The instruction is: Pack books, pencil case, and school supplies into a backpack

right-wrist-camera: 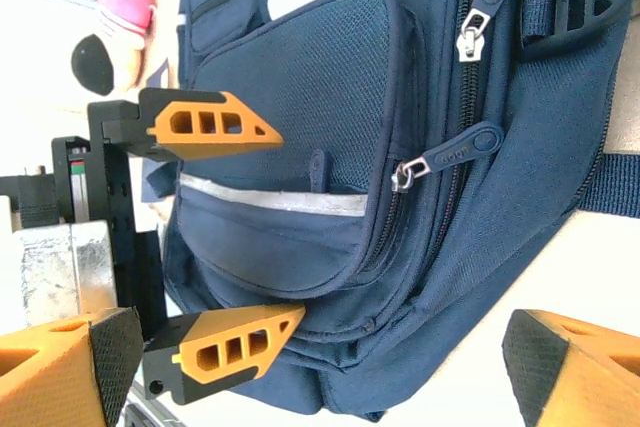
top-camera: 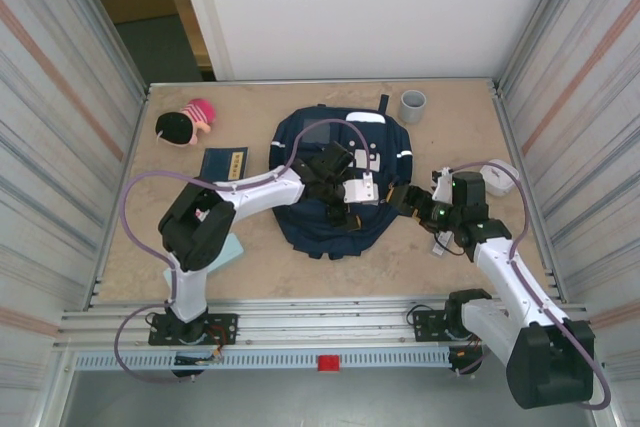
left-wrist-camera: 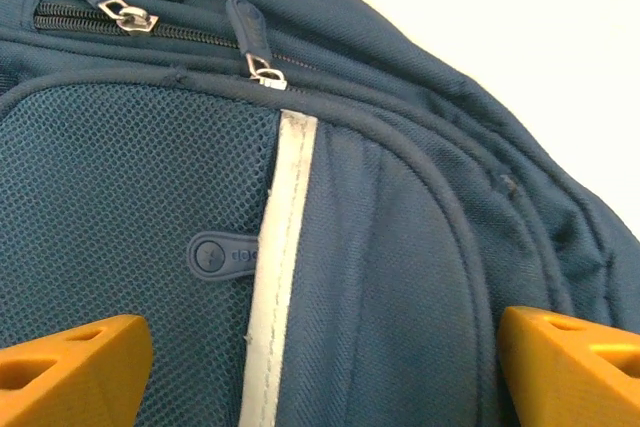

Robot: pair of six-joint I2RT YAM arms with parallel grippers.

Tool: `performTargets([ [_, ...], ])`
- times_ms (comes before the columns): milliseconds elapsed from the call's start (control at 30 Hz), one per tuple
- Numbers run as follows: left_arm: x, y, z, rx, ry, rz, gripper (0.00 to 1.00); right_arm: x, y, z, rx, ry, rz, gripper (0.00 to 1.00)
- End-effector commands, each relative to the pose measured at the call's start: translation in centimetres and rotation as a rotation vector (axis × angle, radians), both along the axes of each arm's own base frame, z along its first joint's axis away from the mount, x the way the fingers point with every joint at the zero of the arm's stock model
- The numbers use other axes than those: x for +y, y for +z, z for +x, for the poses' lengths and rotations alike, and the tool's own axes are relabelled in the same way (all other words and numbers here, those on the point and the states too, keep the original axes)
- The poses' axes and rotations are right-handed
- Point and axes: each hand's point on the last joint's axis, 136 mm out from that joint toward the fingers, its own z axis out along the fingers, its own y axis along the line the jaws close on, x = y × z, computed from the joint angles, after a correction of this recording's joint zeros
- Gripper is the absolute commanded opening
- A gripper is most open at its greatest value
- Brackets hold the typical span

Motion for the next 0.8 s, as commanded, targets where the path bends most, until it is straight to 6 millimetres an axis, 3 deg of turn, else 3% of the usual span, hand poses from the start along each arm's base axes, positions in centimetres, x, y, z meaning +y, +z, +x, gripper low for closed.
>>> performTargets([
  [0,0.2,-0.9,1.7,-0.08,0.032,0.048,0.86,0.1,0.0,0.0,-0.025,0.022,0.003,0.94],
  [33,0.3,-1.2,2.1,-0.101,0.048,0.057,0.83,0.1,-0.1,0.0,-0.028,0.02,0.002,0.94],
  [167,1.0,-0.6,2.9,-0.178,0.074,0.069,0.55,0.2,0.3,0.2,-0.063,0.022,0.041,0.89],
  [200,1.0,0.2,2.6,-0.179,0.07,0.051,0.47,0.2,0.6,0.3,-0.077,0.02,0.053,0.9],
  [267,1.0,2.4,1.9,-0.18,0.053,-0.019,0.21,-0.1,0.6,0.6,-0.092,0.0,0.046,0.91],
  [367,1.1,6.2,0.3,-0.14,0.006,-0.117,0.02,-0.6,0.7,1.1,-0.119,-0.008,0.024,0.92],
  [567,3.4,14.4,-1.0,-0.002,-0.044,-0.354,0.0,-1.3,1.5,2.5,-0.236,-0.001,-0.057,0.9],
  [767,7.1,20.0,-0.6,0.027,-0.055,-0.512,0.0,-1.2,1.6,3.7,-0.359,0.057,-0.138,0.87],
])
